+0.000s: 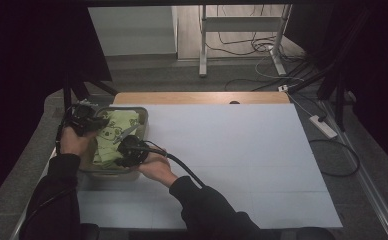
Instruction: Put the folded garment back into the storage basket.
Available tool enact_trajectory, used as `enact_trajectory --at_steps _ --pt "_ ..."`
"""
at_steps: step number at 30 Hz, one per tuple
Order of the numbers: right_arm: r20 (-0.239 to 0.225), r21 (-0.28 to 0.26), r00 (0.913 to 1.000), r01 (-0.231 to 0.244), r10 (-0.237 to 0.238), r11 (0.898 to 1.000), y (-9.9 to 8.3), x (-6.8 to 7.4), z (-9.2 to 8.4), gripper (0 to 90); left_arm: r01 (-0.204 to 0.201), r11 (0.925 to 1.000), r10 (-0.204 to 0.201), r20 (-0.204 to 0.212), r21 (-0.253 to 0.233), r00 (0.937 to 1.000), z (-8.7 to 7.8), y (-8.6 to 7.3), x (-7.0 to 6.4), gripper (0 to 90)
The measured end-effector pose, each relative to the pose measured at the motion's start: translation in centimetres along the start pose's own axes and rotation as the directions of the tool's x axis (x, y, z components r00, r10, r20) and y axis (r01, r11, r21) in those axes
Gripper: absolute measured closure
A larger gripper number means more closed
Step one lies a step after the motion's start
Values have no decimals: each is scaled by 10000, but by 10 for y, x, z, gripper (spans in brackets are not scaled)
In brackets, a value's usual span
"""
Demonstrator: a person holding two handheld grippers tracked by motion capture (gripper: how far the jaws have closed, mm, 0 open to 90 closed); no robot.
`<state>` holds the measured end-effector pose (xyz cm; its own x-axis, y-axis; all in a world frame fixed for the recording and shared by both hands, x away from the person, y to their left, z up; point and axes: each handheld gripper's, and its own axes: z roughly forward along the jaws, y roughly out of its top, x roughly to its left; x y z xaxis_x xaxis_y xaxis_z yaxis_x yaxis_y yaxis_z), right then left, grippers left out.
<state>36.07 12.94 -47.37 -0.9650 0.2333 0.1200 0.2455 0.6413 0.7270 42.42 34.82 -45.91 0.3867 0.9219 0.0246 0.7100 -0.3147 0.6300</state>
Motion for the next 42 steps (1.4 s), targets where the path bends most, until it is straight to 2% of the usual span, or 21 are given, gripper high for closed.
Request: enact_trajectory --at_steps 20,23,26,32,36,42 --pt "194 202 9997 -132 128 9997 -8 -1 12 740 -74 9986 73 13 524 10000 14 3 -1 752" --pt "167 228 9998 -128 124 9997 -8 0 13 658 -151 9987 153 -35 494 9999 15 5 -3 695" --pt "479 214 9988 99 -109 9997 -8 2 13 578 -119 9997 118 15 212 9999 15 7 -4 630" --pt "688 101 9973 232 -239 9997 -6 4 10 460 -131 9997 130 69 206 9999 18 8 -10 544" --pt "842 52 9964 98 -102 9999 -6 4 9 393 -134 9998 133 71 173 9999 18 9 -12 507" --pt "833 -104 9965 -74 82 9999 -5 1 3 309 -49 10000 49 71 72 10000 15 9 -13 453"
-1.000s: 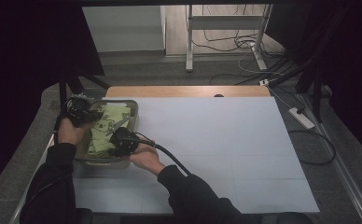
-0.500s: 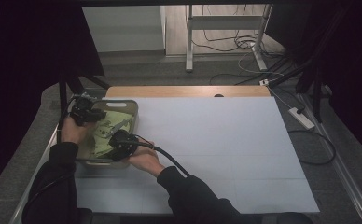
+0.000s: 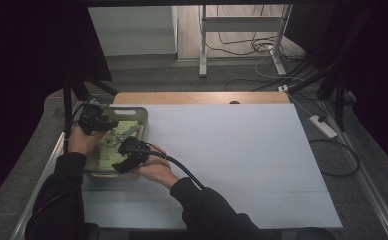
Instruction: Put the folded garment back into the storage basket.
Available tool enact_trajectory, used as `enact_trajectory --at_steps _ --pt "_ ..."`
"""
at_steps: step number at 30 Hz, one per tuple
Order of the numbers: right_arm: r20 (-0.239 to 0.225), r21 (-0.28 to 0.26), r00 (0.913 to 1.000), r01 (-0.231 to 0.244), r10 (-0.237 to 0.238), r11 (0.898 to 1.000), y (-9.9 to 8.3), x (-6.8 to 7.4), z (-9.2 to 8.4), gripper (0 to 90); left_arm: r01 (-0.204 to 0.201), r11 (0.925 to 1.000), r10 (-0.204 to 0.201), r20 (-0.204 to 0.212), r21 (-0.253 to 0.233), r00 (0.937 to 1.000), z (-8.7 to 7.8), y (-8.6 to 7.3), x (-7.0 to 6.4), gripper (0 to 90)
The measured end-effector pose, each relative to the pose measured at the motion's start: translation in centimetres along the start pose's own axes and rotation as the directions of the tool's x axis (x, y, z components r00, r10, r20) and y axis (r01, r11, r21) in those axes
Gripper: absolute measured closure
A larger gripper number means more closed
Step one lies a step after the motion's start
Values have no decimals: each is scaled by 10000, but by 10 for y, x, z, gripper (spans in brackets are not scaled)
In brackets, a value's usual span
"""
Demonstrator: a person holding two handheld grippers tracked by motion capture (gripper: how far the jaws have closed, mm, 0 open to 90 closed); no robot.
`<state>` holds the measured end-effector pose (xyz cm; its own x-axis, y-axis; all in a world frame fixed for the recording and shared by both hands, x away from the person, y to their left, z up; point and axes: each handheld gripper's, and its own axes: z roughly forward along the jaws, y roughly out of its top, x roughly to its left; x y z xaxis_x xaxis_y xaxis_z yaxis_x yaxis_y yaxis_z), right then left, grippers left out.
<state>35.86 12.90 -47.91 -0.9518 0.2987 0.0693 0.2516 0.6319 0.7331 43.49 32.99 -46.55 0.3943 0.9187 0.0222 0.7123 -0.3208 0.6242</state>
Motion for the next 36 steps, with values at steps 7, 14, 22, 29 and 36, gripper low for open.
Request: enact_trajectory --at_steps 7,14,22,29,36 --pt "-29 -83 9998 -201 201 9998 2 -4 -7 239 242 9993 -239 107 -270 9997 -3 -1 -2 372" --pt "45 -11 9993 -367 367 9993 2 -8 -12 189 499 9972 -482 303 -560 9984 -10 0 -6 292" --pt "-23 -109 9971 -756 756 9971 1 -15 -21 164 689 9924 -639 518 -1015 9966 -15 -3 -13 210" --pt "-14 -182 9962 -866 866 9961 2 -17 -27 140 870 9898 -811 559 -1128 9951 -19 -5 -18 136" --pt "119 -173 9974 -708 711 9973 2 -17 -33 113 1209 9841 -1099 887 -1300 9900 -23 -7 -19 64"
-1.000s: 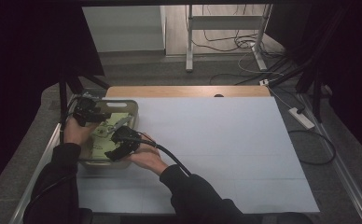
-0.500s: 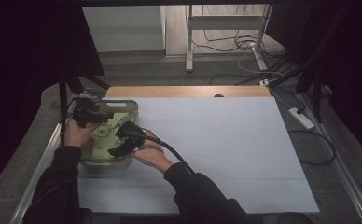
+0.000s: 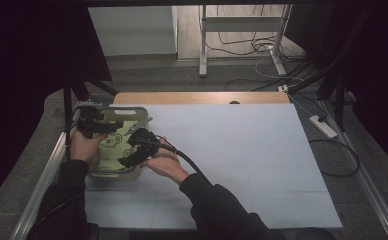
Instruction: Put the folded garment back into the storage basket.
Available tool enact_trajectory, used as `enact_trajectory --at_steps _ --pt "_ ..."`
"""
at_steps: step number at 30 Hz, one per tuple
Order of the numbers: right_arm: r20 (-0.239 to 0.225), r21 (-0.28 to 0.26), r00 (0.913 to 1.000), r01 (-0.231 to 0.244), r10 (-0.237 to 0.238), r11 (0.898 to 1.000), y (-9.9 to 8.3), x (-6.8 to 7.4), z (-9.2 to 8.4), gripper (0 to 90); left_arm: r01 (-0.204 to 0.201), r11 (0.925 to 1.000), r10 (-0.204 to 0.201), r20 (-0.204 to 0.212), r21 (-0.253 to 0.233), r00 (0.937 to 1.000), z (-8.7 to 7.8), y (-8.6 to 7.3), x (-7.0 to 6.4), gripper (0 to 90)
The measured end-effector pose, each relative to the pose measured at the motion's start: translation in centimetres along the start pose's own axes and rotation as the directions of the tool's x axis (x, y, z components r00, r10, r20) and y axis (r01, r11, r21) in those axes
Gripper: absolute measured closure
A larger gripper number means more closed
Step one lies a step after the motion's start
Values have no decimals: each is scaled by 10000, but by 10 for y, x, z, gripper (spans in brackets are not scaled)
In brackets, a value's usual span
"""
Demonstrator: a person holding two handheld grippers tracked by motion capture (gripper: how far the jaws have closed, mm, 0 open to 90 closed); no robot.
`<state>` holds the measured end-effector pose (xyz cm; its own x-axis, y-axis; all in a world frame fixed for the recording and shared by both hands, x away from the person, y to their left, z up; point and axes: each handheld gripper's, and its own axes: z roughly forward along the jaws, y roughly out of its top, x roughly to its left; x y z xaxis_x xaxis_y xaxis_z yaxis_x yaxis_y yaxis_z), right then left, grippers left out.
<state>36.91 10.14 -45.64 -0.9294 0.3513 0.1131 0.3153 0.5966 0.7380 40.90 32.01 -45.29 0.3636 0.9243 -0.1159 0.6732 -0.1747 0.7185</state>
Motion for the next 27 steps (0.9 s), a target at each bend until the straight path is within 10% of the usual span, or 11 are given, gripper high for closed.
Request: enact_trajectory --at_steps 27 --pt "335 114 9991 257 -261 9996 -16 -16 -28 20 -568 9978 574 179 -353 9982 -15 -9 -32 0"
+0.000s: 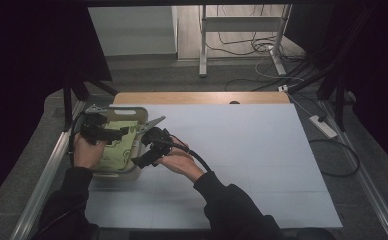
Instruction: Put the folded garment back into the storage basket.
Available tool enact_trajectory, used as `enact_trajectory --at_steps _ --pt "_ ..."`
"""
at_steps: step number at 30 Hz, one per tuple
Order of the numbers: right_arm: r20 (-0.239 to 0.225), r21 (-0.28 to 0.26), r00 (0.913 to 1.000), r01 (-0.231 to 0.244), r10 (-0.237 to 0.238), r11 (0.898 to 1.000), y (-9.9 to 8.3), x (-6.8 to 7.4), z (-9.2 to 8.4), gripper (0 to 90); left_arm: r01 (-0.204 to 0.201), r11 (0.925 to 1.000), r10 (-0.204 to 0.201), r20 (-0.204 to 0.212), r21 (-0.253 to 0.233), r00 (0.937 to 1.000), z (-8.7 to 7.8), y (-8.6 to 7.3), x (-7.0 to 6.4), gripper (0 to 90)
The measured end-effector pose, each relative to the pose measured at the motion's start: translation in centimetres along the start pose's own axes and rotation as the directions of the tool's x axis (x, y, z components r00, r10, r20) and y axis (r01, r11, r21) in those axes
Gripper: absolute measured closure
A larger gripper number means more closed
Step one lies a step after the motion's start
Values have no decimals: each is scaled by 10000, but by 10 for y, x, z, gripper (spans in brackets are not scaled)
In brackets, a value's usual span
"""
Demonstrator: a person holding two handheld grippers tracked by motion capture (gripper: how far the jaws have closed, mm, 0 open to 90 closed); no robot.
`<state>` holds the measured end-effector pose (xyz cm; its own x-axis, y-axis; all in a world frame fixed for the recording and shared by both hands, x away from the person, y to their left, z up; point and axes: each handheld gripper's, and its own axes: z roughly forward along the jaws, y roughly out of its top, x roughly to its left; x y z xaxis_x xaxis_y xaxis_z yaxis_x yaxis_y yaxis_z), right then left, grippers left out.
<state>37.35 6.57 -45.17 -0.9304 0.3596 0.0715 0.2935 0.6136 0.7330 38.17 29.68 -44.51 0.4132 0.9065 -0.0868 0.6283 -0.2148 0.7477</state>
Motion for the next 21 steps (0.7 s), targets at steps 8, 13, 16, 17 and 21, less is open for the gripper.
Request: enact_trajectory --at_steps 8,13,16,17,21 --pt "-192 -23 9997 -146 145 9999 -3 0 -7 0 -121 9999 122 58 -74 9999 -3 -3 -9 0" --pt "-116 -48 9999 -41 40 10000 -5 -1 -12 0 -229 9997 231 148 -132 9996 -6 -4 -17 0" --pt "-121 -67 9999 -76 75 9999 -7 -1 -15 0 -290 9994 293 210 -165 9993 -8 -5 -21 0" --pt "-130 -51 9999 -60 59 10000 -8 -2 -16 0 -300 9994 304 240 -174 9992 -8 -6 -22 0" --pt "-147 -36 9999 -80 79 10000 -12 -2 -21 0 -379 9990 386 327 -220 9987 -11 -8 -25 0"
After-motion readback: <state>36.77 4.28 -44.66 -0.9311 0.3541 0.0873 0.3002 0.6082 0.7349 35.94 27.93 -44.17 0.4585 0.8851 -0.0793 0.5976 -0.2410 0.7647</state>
